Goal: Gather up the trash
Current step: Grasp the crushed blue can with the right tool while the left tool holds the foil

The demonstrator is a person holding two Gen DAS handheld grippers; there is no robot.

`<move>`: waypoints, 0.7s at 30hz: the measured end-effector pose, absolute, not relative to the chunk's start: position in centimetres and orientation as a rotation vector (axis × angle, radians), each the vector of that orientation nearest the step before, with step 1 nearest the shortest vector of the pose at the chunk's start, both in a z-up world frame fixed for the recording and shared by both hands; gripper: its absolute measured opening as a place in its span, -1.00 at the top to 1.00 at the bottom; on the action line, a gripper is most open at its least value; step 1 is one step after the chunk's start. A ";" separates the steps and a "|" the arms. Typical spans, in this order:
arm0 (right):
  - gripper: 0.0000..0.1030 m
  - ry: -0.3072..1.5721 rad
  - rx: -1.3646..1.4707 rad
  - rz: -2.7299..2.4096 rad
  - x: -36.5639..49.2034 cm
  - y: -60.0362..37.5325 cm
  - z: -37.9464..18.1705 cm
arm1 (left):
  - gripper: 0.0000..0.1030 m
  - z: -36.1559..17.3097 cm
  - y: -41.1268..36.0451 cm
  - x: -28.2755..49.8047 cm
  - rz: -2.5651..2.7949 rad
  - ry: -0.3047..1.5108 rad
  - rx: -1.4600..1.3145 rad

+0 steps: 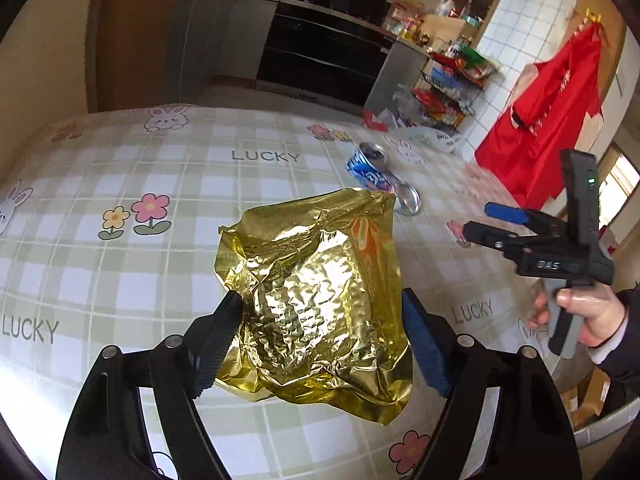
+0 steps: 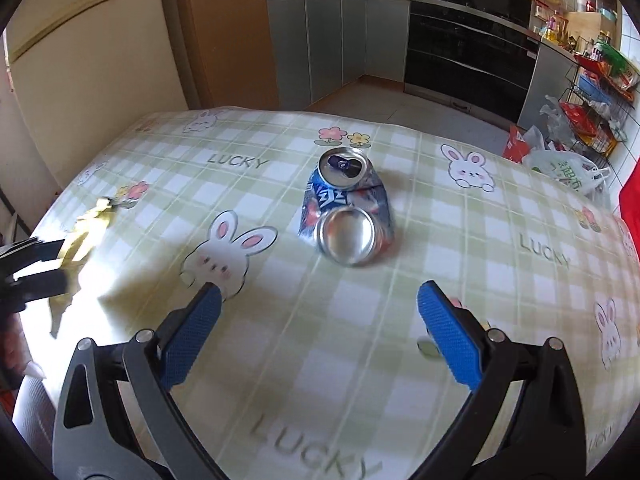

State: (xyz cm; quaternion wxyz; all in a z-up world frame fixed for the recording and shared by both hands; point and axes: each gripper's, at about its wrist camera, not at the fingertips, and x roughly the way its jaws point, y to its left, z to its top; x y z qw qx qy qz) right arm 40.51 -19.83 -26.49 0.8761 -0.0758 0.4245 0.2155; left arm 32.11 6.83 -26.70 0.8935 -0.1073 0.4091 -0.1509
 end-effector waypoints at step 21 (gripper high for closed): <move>-0.86 0.996 -0.195 0.351 56.3 -13.5 -30.6 | -0.50 -26.1 11.4 29.9 -0.260 0.770 -0.440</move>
